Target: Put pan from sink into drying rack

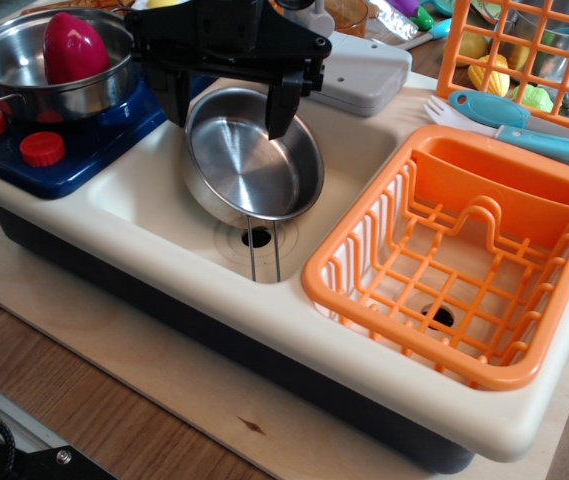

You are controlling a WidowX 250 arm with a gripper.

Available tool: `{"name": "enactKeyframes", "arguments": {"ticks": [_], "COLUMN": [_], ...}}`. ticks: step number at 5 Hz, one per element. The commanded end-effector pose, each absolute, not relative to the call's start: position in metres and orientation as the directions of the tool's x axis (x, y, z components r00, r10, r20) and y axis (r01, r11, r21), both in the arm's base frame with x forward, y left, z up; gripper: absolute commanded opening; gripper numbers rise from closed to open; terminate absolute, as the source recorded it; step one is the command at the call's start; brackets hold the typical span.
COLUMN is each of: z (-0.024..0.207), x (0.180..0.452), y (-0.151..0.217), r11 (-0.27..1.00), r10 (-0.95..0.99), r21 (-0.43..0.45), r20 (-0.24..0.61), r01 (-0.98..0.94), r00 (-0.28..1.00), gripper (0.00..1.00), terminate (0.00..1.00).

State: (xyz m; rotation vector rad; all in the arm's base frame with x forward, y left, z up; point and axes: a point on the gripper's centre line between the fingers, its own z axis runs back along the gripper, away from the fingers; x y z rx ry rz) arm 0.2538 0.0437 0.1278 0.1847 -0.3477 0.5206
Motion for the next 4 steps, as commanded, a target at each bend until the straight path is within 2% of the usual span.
{"name": "enactKeyframes", "arguments": {"ticks": [1, 3, 4], "z": [0.129, 0.111, 0.105], "x": [0.246, 0.238, 0.244], "y": [0.053, 0.061, 0.066], "r11": [0.807, 0.771, 0.776], "r10": [0.508, 0.546, 0.534], "r21": [0.052, 0.031, 0.033], "r20": [0.449, 0.482, 0.496], "r01": [-0.589, -0.636, -0.629], "r00": [0.736, 0.685, 0.685], "gripper": [1.0, 1.0, 1.0], "terminate": [0.0, 0.0, 0.0]}}
